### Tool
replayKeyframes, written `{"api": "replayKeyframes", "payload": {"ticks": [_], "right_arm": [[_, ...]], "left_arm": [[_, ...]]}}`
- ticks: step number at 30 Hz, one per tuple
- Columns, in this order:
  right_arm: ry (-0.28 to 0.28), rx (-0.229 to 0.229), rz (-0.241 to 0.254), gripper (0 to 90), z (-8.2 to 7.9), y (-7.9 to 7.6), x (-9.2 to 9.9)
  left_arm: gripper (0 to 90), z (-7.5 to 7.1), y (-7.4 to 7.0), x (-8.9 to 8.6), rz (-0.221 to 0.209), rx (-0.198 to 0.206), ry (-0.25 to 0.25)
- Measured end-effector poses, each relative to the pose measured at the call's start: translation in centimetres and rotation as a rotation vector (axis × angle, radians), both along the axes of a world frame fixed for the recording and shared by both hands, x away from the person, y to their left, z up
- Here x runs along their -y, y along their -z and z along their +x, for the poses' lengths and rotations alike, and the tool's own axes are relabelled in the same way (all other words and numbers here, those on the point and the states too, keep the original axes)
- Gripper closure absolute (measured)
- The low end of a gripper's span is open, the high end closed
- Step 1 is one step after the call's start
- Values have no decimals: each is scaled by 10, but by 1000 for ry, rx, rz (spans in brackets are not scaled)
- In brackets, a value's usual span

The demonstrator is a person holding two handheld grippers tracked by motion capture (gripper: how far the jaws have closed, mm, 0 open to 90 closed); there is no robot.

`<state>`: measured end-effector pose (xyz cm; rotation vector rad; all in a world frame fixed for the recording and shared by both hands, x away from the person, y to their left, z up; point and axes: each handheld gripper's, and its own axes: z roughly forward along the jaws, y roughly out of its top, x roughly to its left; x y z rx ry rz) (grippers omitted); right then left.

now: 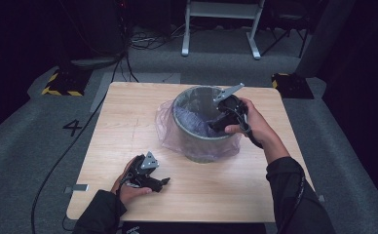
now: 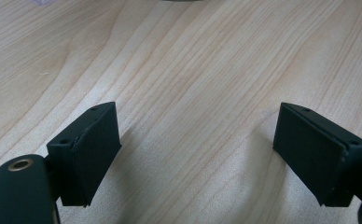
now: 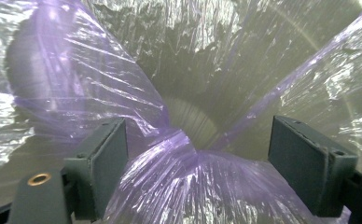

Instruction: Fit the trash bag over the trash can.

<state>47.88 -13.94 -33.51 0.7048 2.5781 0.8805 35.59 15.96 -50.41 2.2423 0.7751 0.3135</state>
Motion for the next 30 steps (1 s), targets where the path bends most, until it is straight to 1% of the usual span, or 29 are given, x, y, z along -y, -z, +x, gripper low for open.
{"api": "replayKeyframes", "payload": {"ticks": [2, 7, 8, 9, 10, 13, 14, 17, 24, 28, 30], "right_arm": [[0, 11, 21, 197, -2, -1, 2], [4, 25, 42, 197, -3, -4, 4], [6, 37, 54, 198, -5, -5, 5], [6, 37, 54, 198, -5, -5, 5], [7, 52, 69, 202, -6, -7, 6], [5, 59, 77, 202, -6, -8, 7], [7, 68, 90, 202, -7, -9, 9], [11, 70, 99, 202, -8, -9, 10], [9, 91, 120, 194, -10, -8, 11], [11, 109, 148, 186, -11, -10, 12], [2, 122, 169, 179, -13, -12, 13]], "left_arm": [[141, 0, 0, 0, 0, 0, 0], [141, 0, 0, 0, 0, 0, 0], [141, 0, 0, 0, -1, 1, 0], [141, 0, 0, 0, -1, 1, 0], [141, 0, 0, 0, 0, 0, 0], [141, 0, 0, 0, 0, 0, 0], [141, 0, 0, 0, 0, 0, 0], [141, 0, 0, 0, 0, 0, 0], [141, 0, 0, 0, 0, 0, 0], [141, 0, 0, 0, 0, 0, 0], [141, 0, 0, 0, 0, 0, 0]]}}
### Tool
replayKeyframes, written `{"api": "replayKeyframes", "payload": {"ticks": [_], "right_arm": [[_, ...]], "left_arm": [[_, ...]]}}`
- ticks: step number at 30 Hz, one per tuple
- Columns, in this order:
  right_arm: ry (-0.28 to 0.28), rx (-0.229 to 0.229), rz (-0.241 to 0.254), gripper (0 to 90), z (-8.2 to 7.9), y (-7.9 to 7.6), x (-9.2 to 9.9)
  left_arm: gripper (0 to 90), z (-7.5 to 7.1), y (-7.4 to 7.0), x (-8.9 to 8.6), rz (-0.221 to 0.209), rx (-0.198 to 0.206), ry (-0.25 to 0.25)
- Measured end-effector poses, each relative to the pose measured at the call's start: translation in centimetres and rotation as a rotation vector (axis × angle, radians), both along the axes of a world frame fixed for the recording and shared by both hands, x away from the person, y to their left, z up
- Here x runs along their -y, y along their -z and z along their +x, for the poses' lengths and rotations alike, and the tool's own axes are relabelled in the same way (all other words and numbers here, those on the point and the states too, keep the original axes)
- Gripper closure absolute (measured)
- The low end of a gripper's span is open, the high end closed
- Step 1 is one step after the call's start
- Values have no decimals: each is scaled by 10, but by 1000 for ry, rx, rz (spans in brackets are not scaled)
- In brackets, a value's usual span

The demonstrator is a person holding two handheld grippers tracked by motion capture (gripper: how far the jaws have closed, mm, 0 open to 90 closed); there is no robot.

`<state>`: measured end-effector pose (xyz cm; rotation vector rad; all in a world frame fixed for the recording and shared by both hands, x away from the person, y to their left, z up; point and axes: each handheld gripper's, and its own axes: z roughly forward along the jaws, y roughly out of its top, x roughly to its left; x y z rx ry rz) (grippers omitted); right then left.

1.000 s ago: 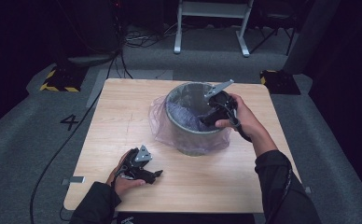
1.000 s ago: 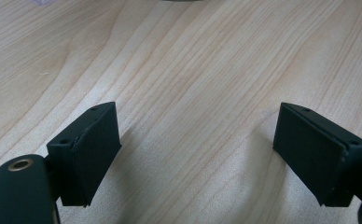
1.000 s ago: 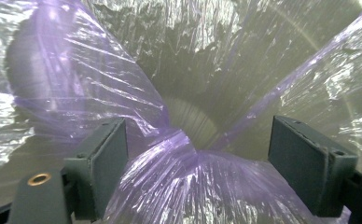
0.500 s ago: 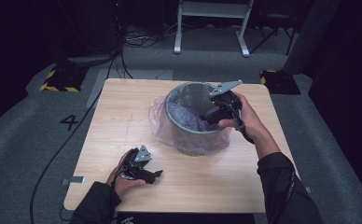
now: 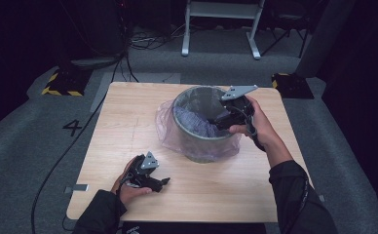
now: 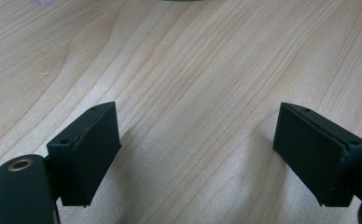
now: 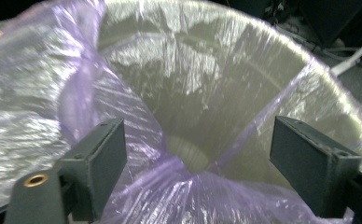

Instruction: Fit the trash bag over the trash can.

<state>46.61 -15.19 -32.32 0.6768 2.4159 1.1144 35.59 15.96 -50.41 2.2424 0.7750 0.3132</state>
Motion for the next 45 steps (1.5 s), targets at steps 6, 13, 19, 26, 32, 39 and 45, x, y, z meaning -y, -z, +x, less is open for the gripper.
{"api": "replayKeyframes", "payload": {"ticks": [6, 13, 19, 26, 32, 39, 45], "right_arm": [[5, 53, 52, 177, -4, -3, 5], [1, 90, 89, 182, -10, -9, 10], [-14, 114, 113, 182, -17, -13, 14], [-27, 135, 135, 182, -25, -16, 19], [-36, 150, 142, 182, -31, -18, 24], [-46, 155, 140, 179, -37, -19, 30], [-45, 160, 144, 178, -41, -20, 34]], "left_arm": [[141, 0, 0, 0, 0, 0, 0], [141, 0, 0, 0, 0, 0, 0], [141, 0, 0, 0, 0, 0, 0], [141, 0, 0, 0, 0, 0, 0], [141, 0, 0, 0, 0, 0, 0], [141, 0, 0, 0, 0, 0, 0], [141, 0, 0, 0, 0, 0, -1]]}}
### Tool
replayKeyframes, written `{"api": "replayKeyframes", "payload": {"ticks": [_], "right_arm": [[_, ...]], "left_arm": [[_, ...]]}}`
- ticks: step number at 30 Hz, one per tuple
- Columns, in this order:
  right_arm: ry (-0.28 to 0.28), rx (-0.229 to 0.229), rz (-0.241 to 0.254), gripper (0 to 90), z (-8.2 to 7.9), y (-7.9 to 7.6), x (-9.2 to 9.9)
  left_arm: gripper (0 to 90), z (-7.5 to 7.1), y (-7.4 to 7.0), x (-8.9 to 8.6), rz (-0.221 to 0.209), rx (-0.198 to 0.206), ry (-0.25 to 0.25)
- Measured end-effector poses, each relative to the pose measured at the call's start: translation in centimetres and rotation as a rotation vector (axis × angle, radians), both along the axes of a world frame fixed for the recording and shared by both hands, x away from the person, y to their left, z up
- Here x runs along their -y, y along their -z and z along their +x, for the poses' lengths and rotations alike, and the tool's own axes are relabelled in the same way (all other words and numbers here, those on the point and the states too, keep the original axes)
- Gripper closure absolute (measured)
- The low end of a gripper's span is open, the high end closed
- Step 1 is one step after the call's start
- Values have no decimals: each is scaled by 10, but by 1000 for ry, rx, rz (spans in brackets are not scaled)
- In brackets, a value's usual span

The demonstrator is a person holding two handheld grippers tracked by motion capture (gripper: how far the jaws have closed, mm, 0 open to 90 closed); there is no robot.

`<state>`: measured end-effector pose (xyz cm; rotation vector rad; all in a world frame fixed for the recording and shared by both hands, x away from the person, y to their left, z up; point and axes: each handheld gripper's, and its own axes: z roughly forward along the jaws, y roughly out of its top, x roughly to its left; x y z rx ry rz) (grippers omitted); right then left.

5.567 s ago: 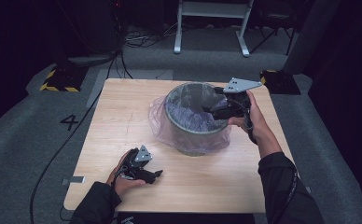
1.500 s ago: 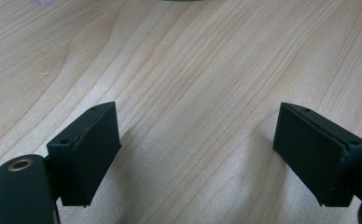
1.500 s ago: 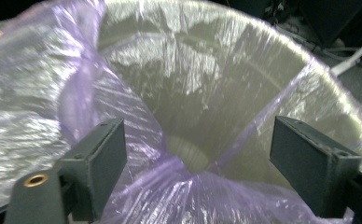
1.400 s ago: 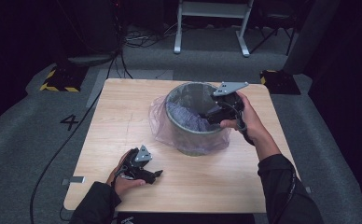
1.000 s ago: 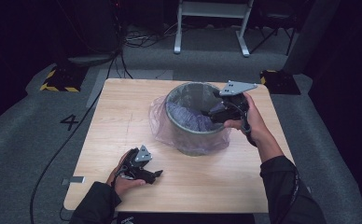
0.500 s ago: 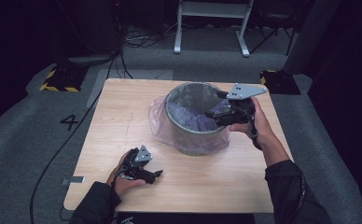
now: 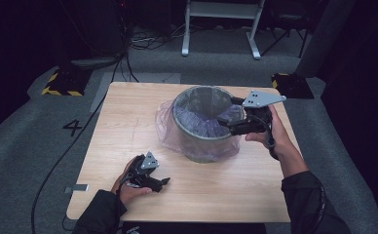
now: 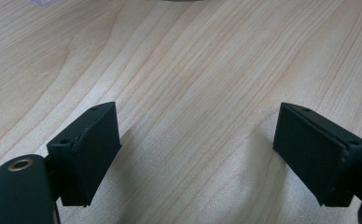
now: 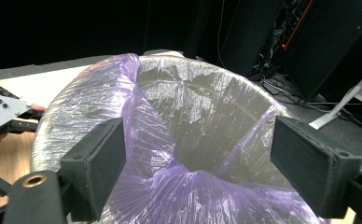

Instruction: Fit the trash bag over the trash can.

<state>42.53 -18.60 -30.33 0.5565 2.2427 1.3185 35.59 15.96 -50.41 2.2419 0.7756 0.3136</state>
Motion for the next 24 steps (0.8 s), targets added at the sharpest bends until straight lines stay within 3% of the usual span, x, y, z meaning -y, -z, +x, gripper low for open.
{"api": "replayKeyframes", "payload": {"ticks": [24], "right_arm": [[-20, 18, -59, 171, -23, 1, 16]], "left_arm": [[141, 0, 0, 0, 0, 0, 0]]}}
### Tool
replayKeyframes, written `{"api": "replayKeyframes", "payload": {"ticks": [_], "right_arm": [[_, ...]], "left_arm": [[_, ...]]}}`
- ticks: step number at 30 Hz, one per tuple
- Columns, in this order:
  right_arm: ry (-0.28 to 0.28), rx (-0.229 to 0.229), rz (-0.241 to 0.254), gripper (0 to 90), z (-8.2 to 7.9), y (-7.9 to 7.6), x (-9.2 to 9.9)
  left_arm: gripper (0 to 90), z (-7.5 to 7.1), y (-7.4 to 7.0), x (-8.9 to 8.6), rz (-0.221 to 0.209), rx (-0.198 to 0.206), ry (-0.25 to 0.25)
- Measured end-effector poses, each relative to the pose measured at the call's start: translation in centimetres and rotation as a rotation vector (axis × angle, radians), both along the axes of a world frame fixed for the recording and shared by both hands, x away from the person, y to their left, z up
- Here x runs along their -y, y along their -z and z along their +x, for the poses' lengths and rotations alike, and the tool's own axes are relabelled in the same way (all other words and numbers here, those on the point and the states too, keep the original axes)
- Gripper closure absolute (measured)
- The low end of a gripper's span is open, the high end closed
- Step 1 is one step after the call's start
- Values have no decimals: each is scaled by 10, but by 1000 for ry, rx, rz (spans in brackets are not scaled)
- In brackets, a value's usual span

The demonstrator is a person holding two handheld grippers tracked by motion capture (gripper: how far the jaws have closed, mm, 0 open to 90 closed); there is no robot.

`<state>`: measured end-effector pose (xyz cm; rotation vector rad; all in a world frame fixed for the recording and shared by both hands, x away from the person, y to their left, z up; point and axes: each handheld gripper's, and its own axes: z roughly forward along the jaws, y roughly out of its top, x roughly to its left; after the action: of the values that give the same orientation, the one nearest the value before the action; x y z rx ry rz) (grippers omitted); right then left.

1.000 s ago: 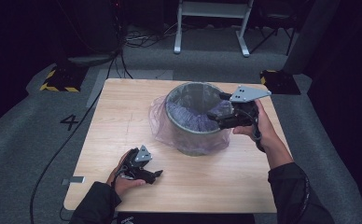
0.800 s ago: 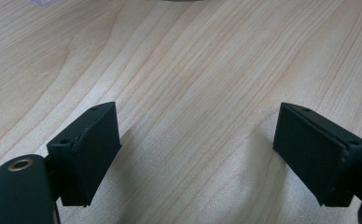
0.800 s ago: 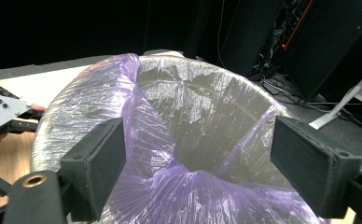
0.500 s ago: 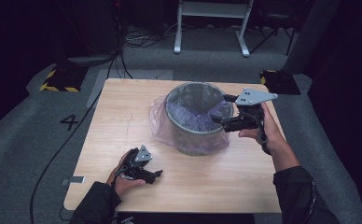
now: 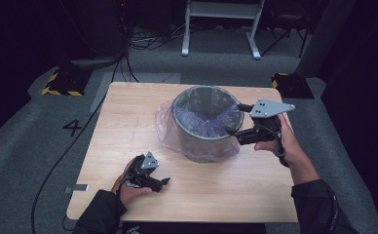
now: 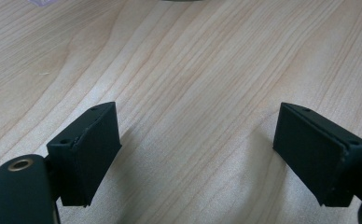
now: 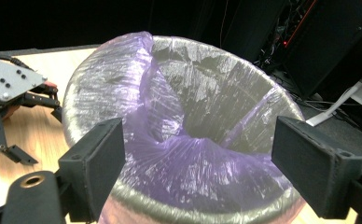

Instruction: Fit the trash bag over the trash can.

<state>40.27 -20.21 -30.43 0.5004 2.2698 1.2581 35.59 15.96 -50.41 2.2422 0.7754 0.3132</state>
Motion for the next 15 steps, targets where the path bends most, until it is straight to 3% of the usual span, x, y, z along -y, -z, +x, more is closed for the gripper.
{"api": "replayKeyframes", "payload": {"ticks": [15], "right_arm": [[-13, -9, -23, 166, -11, 8, 8]], "left_arm": [[141, 0, 0, 0, 0, 0, 0]]}}
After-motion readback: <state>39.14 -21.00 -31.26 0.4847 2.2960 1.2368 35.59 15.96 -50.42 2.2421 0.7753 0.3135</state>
